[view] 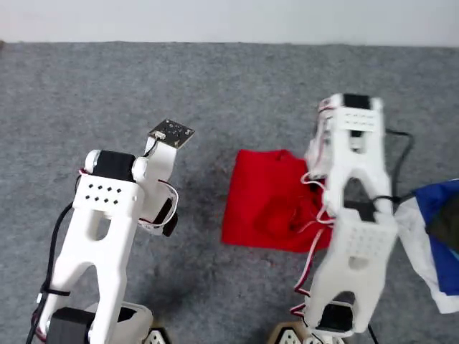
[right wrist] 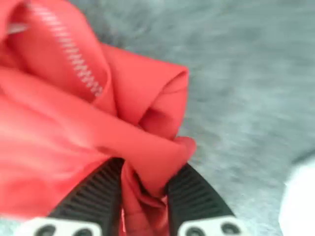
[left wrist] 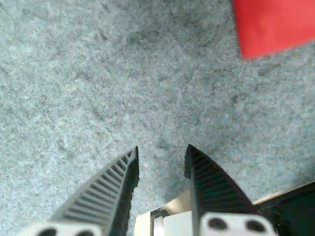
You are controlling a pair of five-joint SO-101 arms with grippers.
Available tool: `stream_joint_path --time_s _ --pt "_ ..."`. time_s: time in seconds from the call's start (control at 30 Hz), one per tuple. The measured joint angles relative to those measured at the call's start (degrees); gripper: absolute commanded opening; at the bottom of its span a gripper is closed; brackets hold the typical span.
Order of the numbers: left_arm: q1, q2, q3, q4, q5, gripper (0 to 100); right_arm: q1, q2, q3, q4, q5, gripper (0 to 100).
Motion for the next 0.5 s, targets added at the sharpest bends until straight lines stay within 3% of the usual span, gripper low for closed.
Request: stream_joint_path --time_s 0.2,0.5 --pt "0.0 0.0 0.0 0.0 0.0 14 8.0 -11.96 0.0 0.0 0.44 0.9" --pt "0.0 0.0 4.4 0.0 0.0 14 25.14 -24.09 -0.09 0.0 7.47 0.9"
